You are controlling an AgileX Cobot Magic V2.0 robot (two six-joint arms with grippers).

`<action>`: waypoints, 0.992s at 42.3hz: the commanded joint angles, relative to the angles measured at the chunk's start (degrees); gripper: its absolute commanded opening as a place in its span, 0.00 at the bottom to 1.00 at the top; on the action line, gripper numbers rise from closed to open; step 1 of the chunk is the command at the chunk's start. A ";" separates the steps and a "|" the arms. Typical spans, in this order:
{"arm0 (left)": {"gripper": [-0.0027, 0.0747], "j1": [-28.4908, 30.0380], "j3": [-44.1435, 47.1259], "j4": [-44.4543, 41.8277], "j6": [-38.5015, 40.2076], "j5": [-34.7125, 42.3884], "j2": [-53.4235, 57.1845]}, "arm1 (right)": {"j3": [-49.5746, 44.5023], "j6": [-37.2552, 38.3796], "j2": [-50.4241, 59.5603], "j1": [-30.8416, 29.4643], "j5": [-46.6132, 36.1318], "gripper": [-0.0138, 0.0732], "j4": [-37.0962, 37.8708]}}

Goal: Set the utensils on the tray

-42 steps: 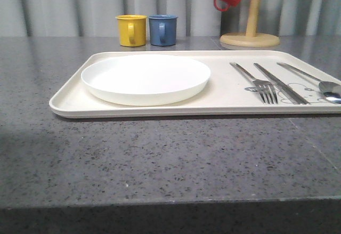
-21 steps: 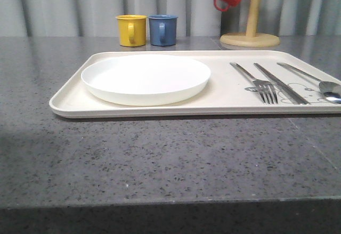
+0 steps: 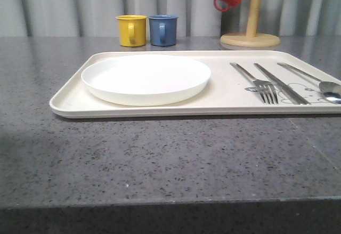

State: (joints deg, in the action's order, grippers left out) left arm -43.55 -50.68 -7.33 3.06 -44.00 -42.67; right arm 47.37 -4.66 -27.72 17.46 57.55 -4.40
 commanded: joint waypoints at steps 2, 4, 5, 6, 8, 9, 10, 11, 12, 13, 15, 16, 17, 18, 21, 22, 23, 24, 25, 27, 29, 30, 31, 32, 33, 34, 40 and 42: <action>0.01 5.13 0.64 1.84 0.03 4.54 3.37 | 1.31 -0.40 -0.27 0.13 -3.65 0.08 -0.32; 0.01 7.78 2.19 3.46 0.03 6.22 4.83 | 1.31 -0.40 -0.27 0.13 -3.65 0.08 -0.32; 0.01 9.14 3.10 4.62 0.03 7.24 5.91 | 1.31 -0.40 -0.27 0.13 -3.65 0.08 -0.32; 0.01 10.98 4.43 5.26 0.03 8.64 6.78 | 1.31 -0.40 -0.27 0.13 -3.65 0.08 -0.32; 0.01 13.58 6.62 6.78 0.03 10.64 9.02 | 1.31 -0.40 -0.27 0.13 -3.65 0.08 -0.32; 0.01 15.23 8.20 7.33 0.03 11.94 10.05 | 1.31 -0.40 -0.27 0.13 -3.65 0.08 -0.32; 0.01 16.78 9.45 8.46 0.03 12.90 11.48 | 1.31 -0.40 -0.27 0.13 -3.65 0.08 -0.32; 0.01 18.15 11.57 9.02 0.03 14.50 12.98 | 1.31 -0.40 -0.27 0.13 -3.65 0.08 -0.32; 0.01 19.41 13.34 9.36 0.03 15.97 14.56 | 1.31 -0.40 -0.27 0.13 -3.65 0.08 -0.32; 0.01 20.31 14.76 9.46 0.03 17.23 15.78 | 1.31 -0.40 -0.27 0.13 -3.65 0.08 -0.32; 0.01 22.22 18.29 9.46 0.03 20.59 18.74 | 1.31 -0.40 -0.27 0.13 -3.65 0.08 -0.32; 0.01 23.31 20.43 9.46 -0.06 22.18 20.52 | 1.31 -0.40 -0.27 0.13 -3.65 0.08 -0.32; 0.01 24.15 22.04 9.46 -0.06 24.45 22.33 | 1.31 -0.40 -0.27 0.13 -3.65 0.08 -0.32; 0.01 25.32 24.29 9.35 -0.06 26.79 23.67 | 1.31 -0.40 -0.27 0.13 -3.65 0.08 -0.32; 0.01 28.69 29.89 9.35 -0.06 32.14 27.96 | 1.31 -0.40 -0.27 0.13 -3.65 0.08 -0.32; 0.01 29.77 31.53 9.35 -0.06 33.63 29.61 | 1.31 -0.40 -0.27 0.13 -3.65 0.08 -0.32; 0.01 31.21 33.67 9.35 -0.06 35.37 30.83 | 1.31 -0.40 -0.27 0.13 -3.65 0.08 -0.32; 0.01 32.27 35.22 9.35 -0.06 36.60 32.04 | 1.31 -0.40 -0.27 0.13 -3.65 0.08 -0.32; 0.01 33.66 37.18 9.35 -0.06 38.16 33.65 | 1.31 -0.40 -0.27 0.13 -3.65 0.08 -0.32; 0.01 35.95 40.38 9.35 -0.06 40.03 36.47 | 1.31 -0.40 -0.27 0.13 -3.65 0.08 -0.32; 0.01 37.97 43.10 9.35 -0.06 41.80 39.24 | 1.31 -0.40 -0.27 0.13 -3.65 0.08 -0.32; 0.01 38.74 44.10 9.35 -0.06 42.70 40.73 | 1.31 -0.40 -0.27 0.13 -3.65 0.08 -0.32; 0.01 39.74 45.24 9.35 -0.06 43.21 41.76 | 1.31 -0.40 -0.27 0.13 -3.65 0.08 -0.32; 0.01 40.48 45.95 9.35 -0.06 43.30 43.05 | 1.31 -0.40 -0.27 0.13 -3.65 0.08 -0.32; 0.01 41.21 46.55 9.35 -0.06 43.30 43.93 | 1.31 -0.40 -0.27 0.13 -3.65 0.08 -0.32; 0.01 42.09 47.30 9.25 -0.06 43.30 44.40 | 1.31 -0.40 -0.27 0.13 -3.65 0.08 -0.32; 0.01 44.01 49.54 8.05 -0.06 45.27 44.17 | 1.31 -0.40 -0.27 0.13 -3.63 0.08 -0.32; 0.01 44.01 50.43 6.20 -0.06 47.49 44.17 | 1.31 -0.40 -0.27 0.13 -3.63 0.08 -0.32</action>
State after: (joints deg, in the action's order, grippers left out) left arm 0.35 0.09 0.58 3.06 -4.48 0.25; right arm 47.27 -4.66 -27.68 17.46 57.55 -4.51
